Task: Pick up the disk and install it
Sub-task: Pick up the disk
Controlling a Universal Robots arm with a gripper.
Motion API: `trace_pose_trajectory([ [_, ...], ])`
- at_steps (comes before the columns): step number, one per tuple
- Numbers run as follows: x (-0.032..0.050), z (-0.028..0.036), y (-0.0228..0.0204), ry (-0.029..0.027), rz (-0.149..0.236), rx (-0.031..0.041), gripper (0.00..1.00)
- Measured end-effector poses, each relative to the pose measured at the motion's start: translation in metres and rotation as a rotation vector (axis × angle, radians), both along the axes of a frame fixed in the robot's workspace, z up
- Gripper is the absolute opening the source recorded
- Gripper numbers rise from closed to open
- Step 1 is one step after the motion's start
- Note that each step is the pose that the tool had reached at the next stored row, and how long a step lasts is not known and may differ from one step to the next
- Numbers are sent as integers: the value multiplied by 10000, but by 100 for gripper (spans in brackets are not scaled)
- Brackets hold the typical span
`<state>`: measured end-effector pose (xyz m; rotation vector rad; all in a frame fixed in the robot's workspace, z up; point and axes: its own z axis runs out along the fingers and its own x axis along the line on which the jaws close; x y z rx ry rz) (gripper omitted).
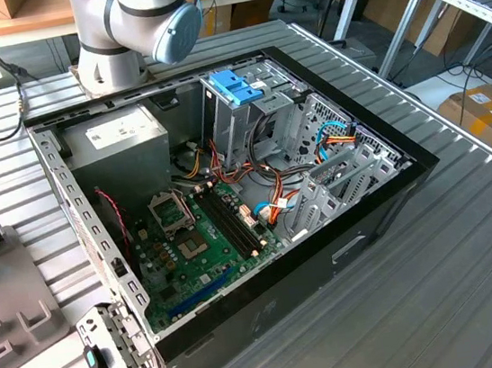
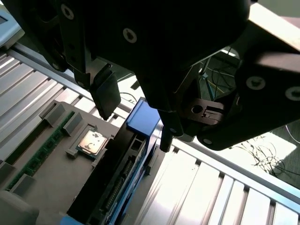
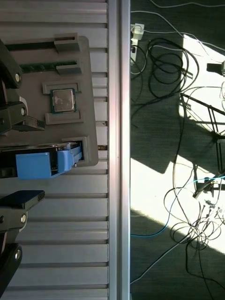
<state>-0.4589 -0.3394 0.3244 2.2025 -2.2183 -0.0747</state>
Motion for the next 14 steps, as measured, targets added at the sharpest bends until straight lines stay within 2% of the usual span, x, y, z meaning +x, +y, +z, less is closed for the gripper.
trace_pose_trajectory([
  [14,0,-42,0,0,0,0,62],
])
